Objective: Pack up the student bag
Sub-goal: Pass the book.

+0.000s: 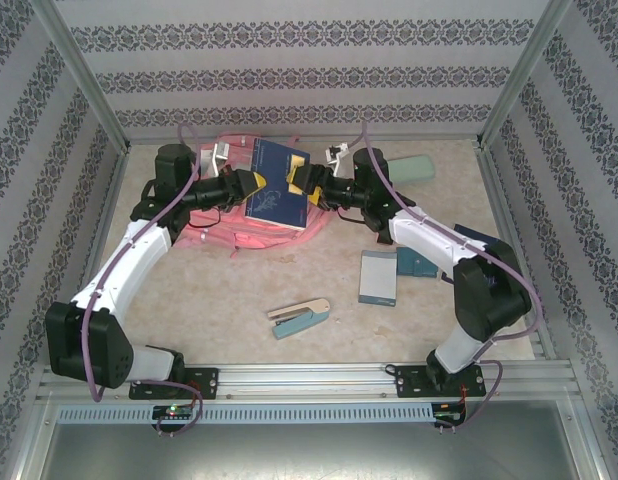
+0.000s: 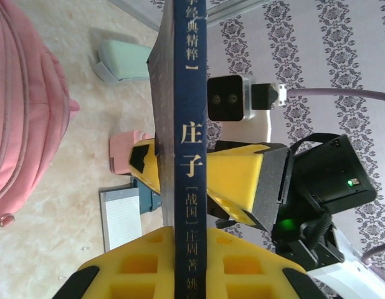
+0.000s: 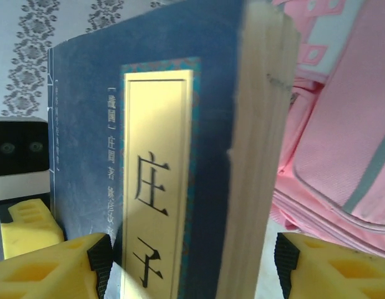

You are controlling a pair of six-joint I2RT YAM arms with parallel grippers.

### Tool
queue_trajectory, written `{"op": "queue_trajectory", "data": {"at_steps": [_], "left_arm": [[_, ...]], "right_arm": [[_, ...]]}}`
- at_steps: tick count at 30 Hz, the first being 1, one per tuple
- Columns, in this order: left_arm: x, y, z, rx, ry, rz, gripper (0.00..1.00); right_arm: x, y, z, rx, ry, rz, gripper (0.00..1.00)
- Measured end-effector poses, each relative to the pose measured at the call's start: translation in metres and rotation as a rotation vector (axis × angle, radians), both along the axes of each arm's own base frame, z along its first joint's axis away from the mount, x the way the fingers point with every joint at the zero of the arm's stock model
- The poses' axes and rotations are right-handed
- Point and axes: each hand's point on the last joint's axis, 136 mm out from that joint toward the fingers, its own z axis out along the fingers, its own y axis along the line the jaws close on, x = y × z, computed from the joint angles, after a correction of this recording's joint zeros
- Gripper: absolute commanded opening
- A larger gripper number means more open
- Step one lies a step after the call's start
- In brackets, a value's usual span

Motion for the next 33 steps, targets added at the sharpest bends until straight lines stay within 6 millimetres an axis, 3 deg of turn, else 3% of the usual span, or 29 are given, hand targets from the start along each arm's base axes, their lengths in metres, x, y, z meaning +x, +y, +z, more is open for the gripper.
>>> {"op": "queue_trajectory", "data": {"at_steps": [8,12,22,27,33], "left_arm": [[0.003,-0.001,0.003,-0.015,-0.007,-0.003,0.00],[0.005,-0.002,0.004,-0.020,-0.019,-0.007,0.00],[0.013,-0.004,0.013,-0.025,-0.051,-0.007,0.00],[0.018,-0.005,0.010,-0.028,-0.055,-0.009,0.00],[0.019,-0.005,0.011,-0.028,-0.063,-0.011,0.00]], "right_arm": [[0.000,0.006,0.005,0.084,0.037,0.052,0.66],[-0.003,0.007,0.009,0.115,0.049,0.074,0.76],[-0.010,0.006,-0.002,0.135,0.096,0.089,0.74],[-0.009,0.003,0.007,0.181,0.097,0.087,0.70],[-0.005,0.001,0.025,0.265,0.085,0.101,0.49]]}}
